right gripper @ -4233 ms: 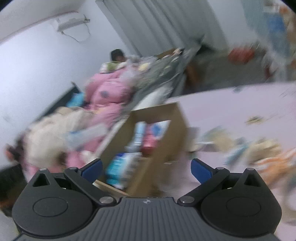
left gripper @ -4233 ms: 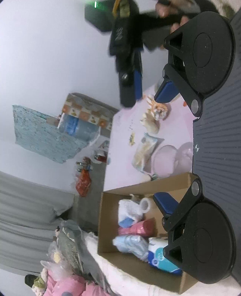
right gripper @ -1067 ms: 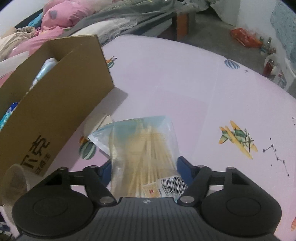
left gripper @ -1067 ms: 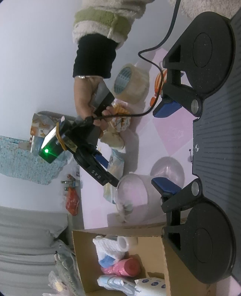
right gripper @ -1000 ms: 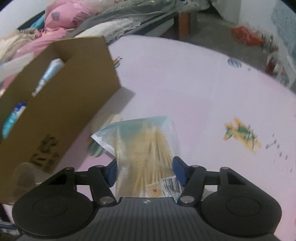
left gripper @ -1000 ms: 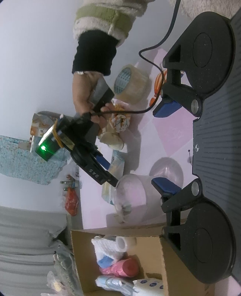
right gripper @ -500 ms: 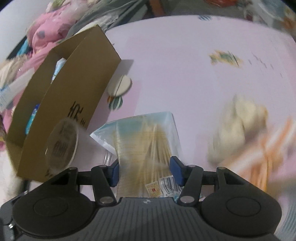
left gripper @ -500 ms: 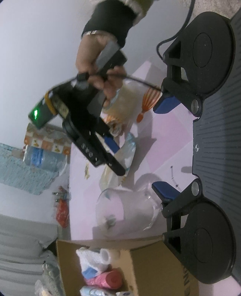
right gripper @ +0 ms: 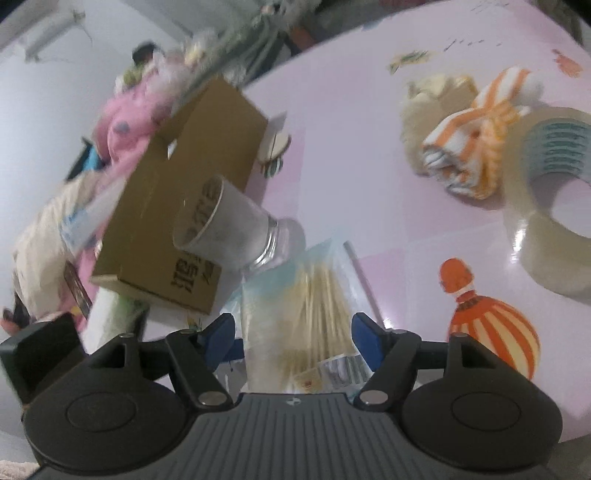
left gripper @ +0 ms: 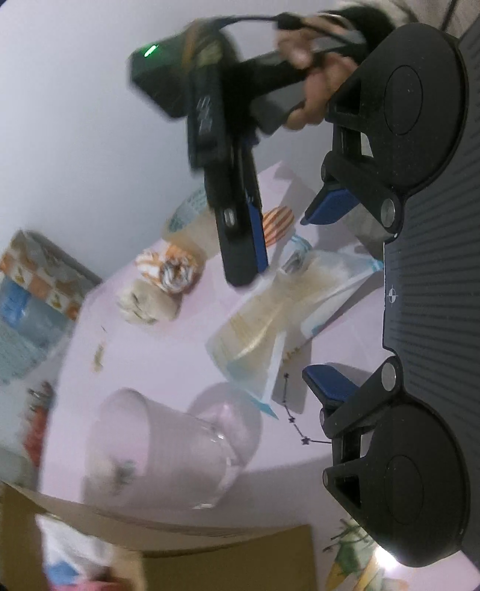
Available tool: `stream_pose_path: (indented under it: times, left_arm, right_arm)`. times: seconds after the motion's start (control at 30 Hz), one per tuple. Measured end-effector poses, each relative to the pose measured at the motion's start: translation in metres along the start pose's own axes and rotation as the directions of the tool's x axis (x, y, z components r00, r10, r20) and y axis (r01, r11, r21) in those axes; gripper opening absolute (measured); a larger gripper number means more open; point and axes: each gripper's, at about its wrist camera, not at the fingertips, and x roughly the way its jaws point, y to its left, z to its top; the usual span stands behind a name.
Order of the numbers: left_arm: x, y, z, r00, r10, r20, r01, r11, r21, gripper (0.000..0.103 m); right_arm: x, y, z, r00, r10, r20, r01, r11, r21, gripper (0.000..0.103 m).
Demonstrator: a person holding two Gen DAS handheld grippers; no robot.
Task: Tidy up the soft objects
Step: 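Lift the cotton-swab bag with the right tool while the left tool closes on it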
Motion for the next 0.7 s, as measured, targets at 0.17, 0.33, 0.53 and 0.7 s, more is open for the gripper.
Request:
stream_pose_path:
  times: [0.17, 0.33, 0.53, 0.7]
  left_arm:
    - [0.01, 0.007, 0.002, 0.999, 0.015, -0.032, -0.017, 0.998, -0.066, 0.081]
    - [0.018, 0.001, 0.007, 0.999, 0.037, -0.036, -0.039, 0.997, -0.06, 0.077]
    - [0.022, -0.005, 0.011, 0.996, 0.085, -0.015, -0.086, 0.995, -0.057, 0.064]
    - [0.015, 0.0, 0.01, 0.99, 0.143, 0.01, -0.142, 0.986, -0.089, 0.035]
  right_arm:
    - [-0.001, -0.016, -0.004, 0.996, -0.006, 0.084, 0.003, 1.0, 0.026, 0.045]
    - [0.016, -0.026, -0.006, 0.996, 0.029, 0.08, -0.032, 0.999, 0.03, 0.036]
    - [0.024, -0.033, -0.011, 0.99, 0.122, 0.07, -0.125, 0.991, 0.055, 0.031]
    - [0.025, -0.029, -0.014, 0.988, 0.138, 0.062, -0.141, 0.989, 0.045, 0.031]
